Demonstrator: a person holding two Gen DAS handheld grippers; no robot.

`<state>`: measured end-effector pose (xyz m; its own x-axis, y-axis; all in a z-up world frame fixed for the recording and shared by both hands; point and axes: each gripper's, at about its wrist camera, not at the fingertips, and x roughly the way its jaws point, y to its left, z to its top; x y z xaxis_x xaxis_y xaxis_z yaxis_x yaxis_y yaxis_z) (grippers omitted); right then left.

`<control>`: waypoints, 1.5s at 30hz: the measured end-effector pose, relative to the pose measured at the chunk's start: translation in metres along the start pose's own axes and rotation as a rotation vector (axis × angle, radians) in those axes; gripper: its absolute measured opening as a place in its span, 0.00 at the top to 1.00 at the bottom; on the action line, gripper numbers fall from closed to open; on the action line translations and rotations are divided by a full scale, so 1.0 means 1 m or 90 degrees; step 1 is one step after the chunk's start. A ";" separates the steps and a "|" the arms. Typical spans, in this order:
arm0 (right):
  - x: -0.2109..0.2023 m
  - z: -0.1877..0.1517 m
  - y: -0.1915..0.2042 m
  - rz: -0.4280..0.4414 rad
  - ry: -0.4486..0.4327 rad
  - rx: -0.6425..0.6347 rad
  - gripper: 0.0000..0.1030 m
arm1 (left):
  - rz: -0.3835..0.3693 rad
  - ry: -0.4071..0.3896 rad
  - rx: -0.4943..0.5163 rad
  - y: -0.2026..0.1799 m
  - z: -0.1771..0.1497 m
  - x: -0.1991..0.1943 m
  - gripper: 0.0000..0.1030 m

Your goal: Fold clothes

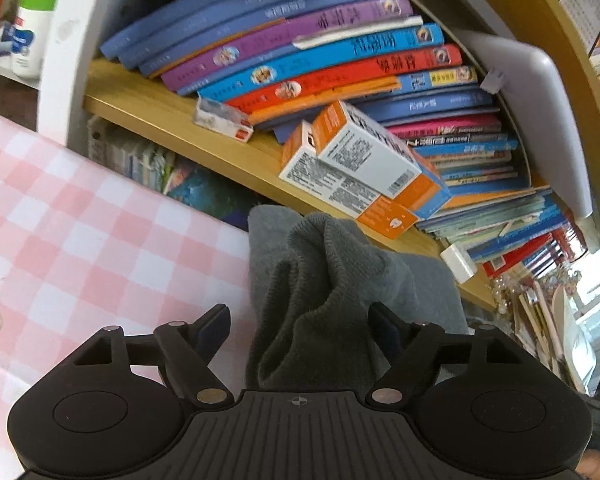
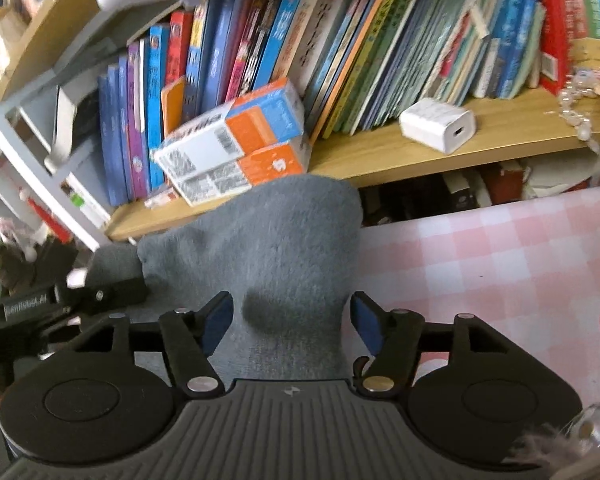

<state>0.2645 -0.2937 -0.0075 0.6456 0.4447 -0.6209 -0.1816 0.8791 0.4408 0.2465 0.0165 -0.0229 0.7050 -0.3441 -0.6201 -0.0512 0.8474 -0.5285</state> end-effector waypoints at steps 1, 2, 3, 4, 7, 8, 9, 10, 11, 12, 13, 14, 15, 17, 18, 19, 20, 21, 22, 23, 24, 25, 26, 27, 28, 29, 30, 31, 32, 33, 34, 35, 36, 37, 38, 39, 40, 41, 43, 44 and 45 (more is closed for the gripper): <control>-0.004 0.000 -0.001 -0.001 -0.006 0.006 0.37 | 0.003 -0.006 0.004 -0.001 -0.001 -0.004 0.25; -0.008 -0.001 -0.001 -0.003 -0.010 0.010 0.37 | 0.007 -0.011 0.010 -0.002 -0.002 -0.008 0.25; -0.012 -0.002 -0.001 -0.006 -0.013 0.012 0.37 | 0.011 -0.016 0.018 -0.003 -0.004 -0.012 0.24; -0.016 -0.004 0.000 -0.010 -0.016 0.011 0.37 | 0.014 -0.020 0.026 -0.004 -0.005 -0.016 0.24; -0.025 -0.011 0.003 -0.021 -0.020 0.004 0.37 | 0.016 -0.031 0.044 -0.008 -0.009 -0.027 0.24; -0.028 -0.014 0.004 -0.024 -0.021 0.001 0.37 | 0.018 -0.036 0.049 -0.010 -0.011 -0.031 0.24; -0.031 -0.017 0.006 -0.027 -0.021 -0.004 0.37 | 0.020 -0.040 0.055 -0.011 -0.013 -0.034 0.23; -0.034 -0.021 0.009 -0.031 -0.021 -0.009 0.37 | 0.024 -0.045 0.060 -0.013 -0.016 -0.037 0.23; -0.036 -0.025 0.012 -0.035 -0.021 -0.015 0.37 | 0.028 -0.049 0.067 -0.015 -0.019 -0.041 0.22; -0.039 -0.029 0.016 -0.040 -0.023 -0.024 0.37 | 0.032 -0.052 0.074 -0.018 -0.023 -0.044 0.19; -0.042 -0.033 0.019 -0.044 -0.025 -0.033 0.37 | 0.036 -0.055 0.082 -0.020 -0.026 -0.048 0.18; -0.045 -0.037 0.023 -0.048 -0.028 -0.042 0.37 | 0.040 -0.056 0.091 -0.022 -0.030 -0.051 0.18; -0.048 -0.041 0.027 -0.052 -0.030 -0.051 0.37 | 0.043 -0.058 0.100 -0.024 -0.034 -0.054 0.18; -0.054 -0.050 0.035 -0.061 -0.034 -0.069 0.37 | 0.050 -0.059 0.116 -0.027 -0.043 -0.060 0.17; -0.057 -0.054 0.040 -0.068 -0.036 -0.079 0.37 | 0.054 -0.060 0.125 -0.029 -0.047 -0.063 0.16; -0.059 -0.058 0.044 -0.074 -0.038 -0.089 0.37 | 0.058 -0.062 0.132 -0.030 -0.051 -0.066 0.16; -0.062 -0.062 0.047 -0.080 -0.041 -0.100 0.36 | 0.066 -0.066 0.138 -0.031 -0.055 -0.069 0.15; -0.065 -0.065 0.052 -0.089 -0.044 -0.113 0.35 | 0.073 -0.069 0.144 -0.032 -0.059 -0.071 0.14; -0.067 -0.069 0.056 -0.098 -0.048 -0.126 0.34 | 0.080 -0.074 0.148 -0.033 -0.062 -0.074 0.12; -0.070 -0.073 0.059 -0.106 -0.052 -0.139 0.34 | 0.087 -0.079 0.151 -0.033 -0.064 -0.077 0.09; -0.072 -0.076 0.062 -0.112 -0.055 -0.150 0.33 | 0.094 -0.085 0.157 -0.034 -0.067 -0.081 0.07; -0.075 -0.079 0.065 -0.119 -0.058 -0.161 0.31 | 0.099 -0.093 0.166 -0.035 -0.069 -0.084 0.07; -0.078 -0.082 0.069 -0.124 -0.063 -0.172 0.28 | 0.105 -0.100 0.174 -0.036 -0.072 -0.088 0.06; -0.080 -0.085 0.071 -0.129 -0.067 -0.179 0.27 | 0.111 -0.107 0.182 -0.037 -0.074 -0.091 0.04; -0.082 -0.088 0.073 -0.132 -0.070 -0.184 0.25 | 0.117 -0.110 0.192 -0.038 -0.076 -0.094 0.04; -0.084 -0.091 0.075 -0.133 -0.071 -0.186 0.24 | 0.123 -0.114 0.201 -0.039 -0.079 -0.096 0.02; -0.086 -0.094 0.076 -0.136 -0.071 -0.185 0.23 | 0.128 -0.118 0.211 -0.039 -0.081 -0.099 0.01; -0.088 -0.096 0.078 -0.138 -0.072 -0.184 0.21 | 0.133 -0.121 0.219 -0.040 -0.084 -0.102 0.01; -0.089 -0.099 0.079 -0.142 -0.074 -0.182 0.20 | 0.137 -0.124 0.220 -0.041 -0.087 -0.103 0.00; -0.091 -0.102 0.081 -0.146 -0.077 -0.180 0.19 | 0.141 -0.127 0.221 -0.041 -0.090 -0.105 0.00; -0.093 -0.105 0.082 -0.147 -0.080 -0.180 0.18 | 0.146 -0.130 0.222 -0.042 -0.093 -0.107 0.00; -0.095 -0.107 0.084 -0.149 -0.082 -0.183 0.16 | 0.150 -0.133 0.223 -0.042 -0.096 -0.109 0.00; -0.096 -0.110 0.086 -0.151 -0.083 -0.187 0.15 | 0.154 -0.135 0.223 -0.043 -0.099 -0.111 0.00; -0.096 -0.113 0.088 -0.154 -0.083 -0.192 0.14 | 0.154 -0.133 0.218 -0.042 -0.101 -0.112 0.00; -0.097 -0.115 0.090 -0.158 -0.083 -0.197 0.14 | 0.152 -0.131 0.212 -0.042 -0.103 -0.113 0.00; -0.097 -0.117 0.091 -0.161 -0.082 -0.200 0.14 | 0.151 -0.129 0.207 -0.042 -0.105 -0.113 0.00; -0.098 -0.119 0.093 -0.164 -0.081 -0.203 0.13 | 0.152 -0.128 0.207 -0.042 -0.107 -0.114 0.00; -0.098 -0.121 0.094 -0.167 -0.081 -0.205 0.12 | 0.152 -0.127 0.207 -0.042 -0.109 -0.114 0.00; -0.099 -0.125 0.095 -0.170 -0.081 -0.202 0.11 | 0.152 -0.125 0.214 -0.042 -0.112 -0.115 0.00; -0.099 -0.127 0.096 -0.171 -0.080 -0.201 0.11 | 0.155 -0.124 0.218 -0.042 -0.113 -0.116 0.00; -0.099 -0.130 0.096 -0.173 -0.077 -0.200 0.11 | 0.159 -0.123 0.223 -0.043 -0.115 -0.117 0.00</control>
<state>0.0872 -0.2308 0.0120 0.7797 0.1832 -0.5988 -0.1980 0.9793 0.0418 0.0853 -0.0258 0.0054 0.8215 -0.0593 -0.5671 -0.0177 0.9915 -0.1293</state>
